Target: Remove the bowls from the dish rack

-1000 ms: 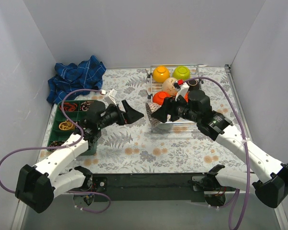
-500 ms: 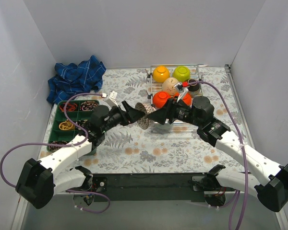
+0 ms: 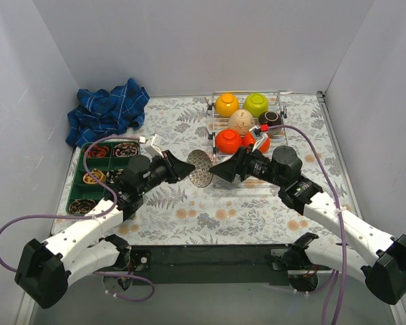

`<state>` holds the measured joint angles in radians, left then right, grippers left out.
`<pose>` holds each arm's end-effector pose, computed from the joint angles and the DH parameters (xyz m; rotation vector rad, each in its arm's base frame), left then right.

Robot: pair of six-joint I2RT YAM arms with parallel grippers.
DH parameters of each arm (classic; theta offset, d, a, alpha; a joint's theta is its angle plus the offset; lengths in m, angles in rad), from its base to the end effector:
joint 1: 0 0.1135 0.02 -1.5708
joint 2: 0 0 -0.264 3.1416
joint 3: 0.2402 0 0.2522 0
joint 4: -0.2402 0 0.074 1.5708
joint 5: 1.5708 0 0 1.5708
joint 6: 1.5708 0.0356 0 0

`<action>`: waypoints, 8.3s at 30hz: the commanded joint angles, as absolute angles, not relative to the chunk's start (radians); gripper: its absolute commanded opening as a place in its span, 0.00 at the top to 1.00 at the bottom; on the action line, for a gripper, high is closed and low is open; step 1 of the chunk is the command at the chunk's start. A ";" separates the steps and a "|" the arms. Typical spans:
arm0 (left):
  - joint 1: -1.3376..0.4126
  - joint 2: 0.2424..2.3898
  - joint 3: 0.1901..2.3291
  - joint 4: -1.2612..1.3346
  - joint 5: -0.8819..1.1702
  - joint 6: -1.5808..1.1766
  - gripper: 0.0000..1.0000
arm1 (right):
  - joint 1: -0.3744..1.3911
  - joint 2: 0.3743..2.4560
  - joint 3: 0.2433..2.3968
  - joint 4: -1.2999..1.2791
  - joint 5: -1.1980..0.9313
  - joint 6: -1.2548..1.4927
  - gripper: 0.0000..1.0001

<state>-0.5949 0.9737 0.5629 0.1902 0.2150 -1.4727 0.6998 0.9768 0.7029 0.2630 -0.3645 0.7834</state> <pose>0.1831 -0.1331 0.2652 -0.7343 1.9947 -1.5737 0.1690 0.1588 0.3226 -0.2456 1.7619 1.4072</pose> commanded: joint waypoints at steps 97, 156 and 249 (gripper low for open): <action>-0.230 0.761 0.828 -0.699 0.242 -1.319 0.02 | 0.213 1.717 0.947 -0.187 -0.617 0.476 0.02; -0.230 0.772 0.831 -0.703 0.270 -1.302 0.02 | 0.215 1.712 0.948 -0.152 -0.564 0.474 0.05; -0.290 1.341 1.246 -0.658 0.480 -1.509 0.02 | 1.384 1.716 0.788 1.698 1.037 -1.822 0.99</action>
<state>-0.2840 1.3159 1.2133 -0.6704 0.4419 -1.5047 1.3777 1.7138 0.7246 1.1828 1.0451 -1.7779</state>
